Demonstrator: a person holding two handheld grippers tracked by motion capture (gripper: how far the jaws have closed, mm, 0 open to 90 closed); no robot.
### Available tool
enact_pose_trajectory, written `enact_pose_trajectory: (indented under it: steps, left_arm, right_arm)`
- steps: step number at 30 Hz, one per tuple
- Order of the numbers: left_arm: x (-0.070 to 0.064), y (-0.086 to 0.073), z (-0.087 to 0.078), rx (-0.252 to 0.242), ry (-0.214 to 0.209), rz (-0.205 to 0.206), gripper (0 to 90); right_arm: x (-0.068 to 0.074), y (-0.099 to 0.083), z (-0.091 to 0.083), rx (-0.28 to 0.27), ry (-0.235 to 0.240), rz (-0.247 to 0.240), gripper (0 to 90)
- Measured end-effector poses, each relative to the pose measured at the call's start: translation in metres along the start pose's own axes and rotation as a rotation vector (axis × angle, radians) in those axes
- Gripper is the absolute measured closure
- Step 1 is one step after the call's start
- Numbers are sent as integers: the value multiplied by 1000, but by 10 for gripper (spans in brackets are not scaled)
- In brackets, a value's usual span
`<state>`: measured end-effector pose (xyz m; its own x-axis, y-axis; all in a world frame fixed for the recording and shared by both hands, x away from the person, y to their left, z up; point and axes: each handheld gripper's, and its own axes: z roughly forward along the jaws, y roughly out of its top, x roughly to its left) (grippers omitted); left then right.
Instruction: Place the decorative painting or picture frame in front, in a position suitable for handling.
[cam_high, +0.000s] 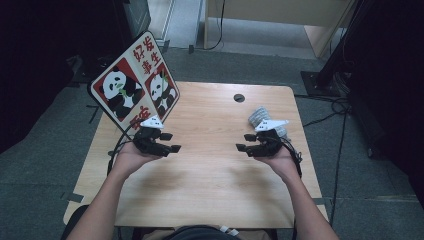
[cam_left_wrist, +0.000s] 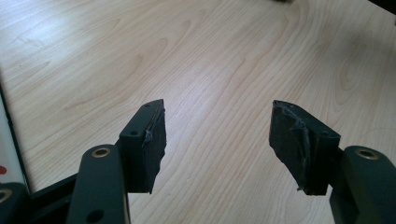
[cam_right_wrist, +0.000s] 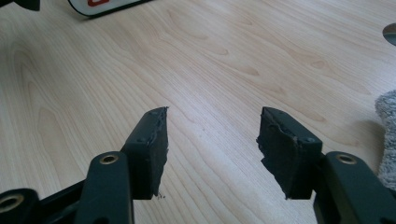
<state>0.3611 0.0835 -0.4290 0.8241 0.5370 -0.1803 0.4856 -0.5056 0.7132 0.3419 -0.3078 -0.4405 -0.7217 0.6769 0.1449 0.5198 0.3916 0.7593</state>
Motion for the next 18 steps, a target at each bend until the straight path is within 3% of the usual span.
enact_pose_trajectory:
  steps: [5,18]
  left_arm:
    - [1,0,-2,-7,-13,-10,368]
    - [2,-1,-3,1,1,3,374]
  right_arm:
    - [-1,0,-1,11,-5,0,416]
    - [-3,0,1,28,1,-12,417]
